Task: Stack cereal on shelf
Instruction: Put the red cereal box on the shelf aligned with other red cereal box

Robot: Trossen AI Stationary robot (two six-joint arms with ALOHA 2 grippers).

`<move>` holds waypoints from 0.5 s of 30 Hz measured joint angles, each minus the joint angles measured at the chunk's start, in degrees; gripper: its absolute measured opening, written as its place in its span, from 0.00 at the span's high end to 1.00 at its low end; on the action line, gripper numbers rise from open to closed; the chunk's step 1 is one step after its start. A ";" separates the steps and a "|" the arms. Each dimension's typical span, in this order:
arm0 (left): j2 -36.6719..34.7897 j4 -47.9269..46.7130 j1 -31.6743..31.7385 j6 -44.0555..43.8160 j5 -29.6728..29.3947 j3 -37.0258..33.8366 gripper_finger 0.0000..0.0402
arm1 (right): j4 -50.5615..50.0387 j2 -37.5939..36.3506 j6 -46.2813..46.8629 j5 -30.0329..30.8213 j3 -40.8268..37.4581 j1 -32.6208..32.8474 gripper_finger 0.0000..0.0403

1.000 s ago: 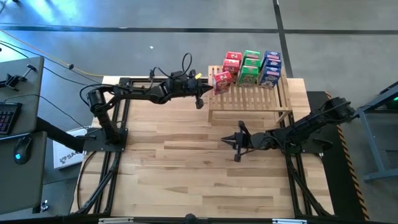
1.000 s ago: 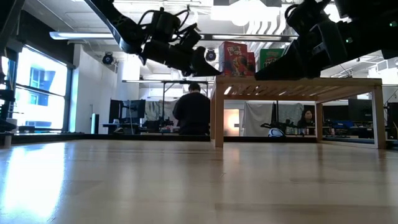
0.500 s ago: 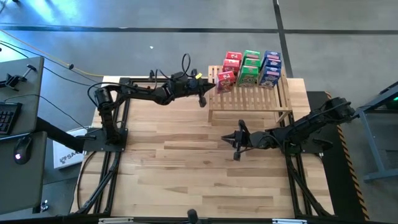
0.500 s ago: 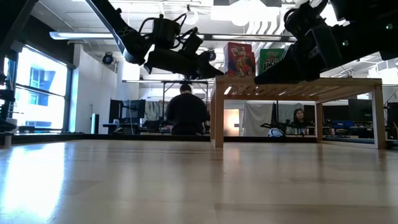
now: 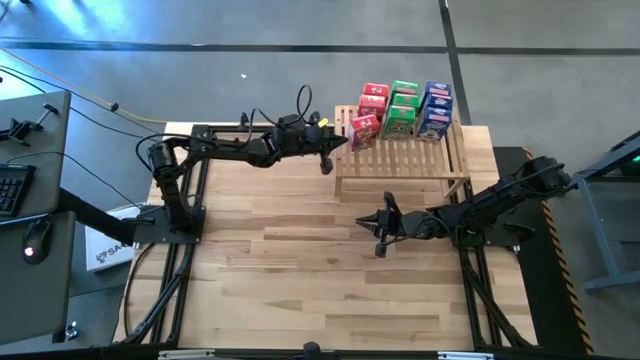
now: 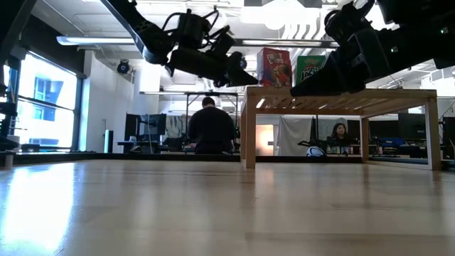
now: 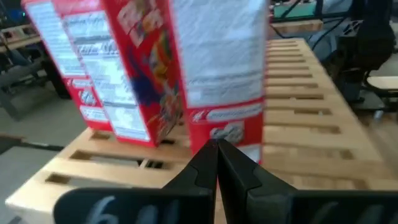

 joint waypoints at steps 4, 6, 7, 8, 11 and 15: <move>-0.12 -1.74 -0.75 0.29 -0.15 0.00 1.00 | -0.19 0.00 0.00 -0.07 0.00 0.00 0.96; -0.08 -1.50 -0.91 0.17 -0.17 0.00 1.00 | -0.27 0.00 0.00 -0.07 0.00 0.00 0.96; -0.08 -1.26 -1.06 0.17 -0.19 0.01 1.00 | -0.25 0.00 0.00 -0.09 0.00 0.00 0.96; -0.08 -1.31 -1.18 0.16 -0.20 0.00 1.00 | -0.26 0.00 0.00 -0.09 0.00 0.00 0.96; -0.08 0.05 -1.26 0.18 -0.23 0.00 1.00 | -0.27 0.00 -0.01 -0.09 0.00 0.00 0.96; -0.08 1.96 -0.81 0.10 -0.24 0.00 1.00 | -0.16 0.00 -0.22 -0.11 0.00 0.00 0.96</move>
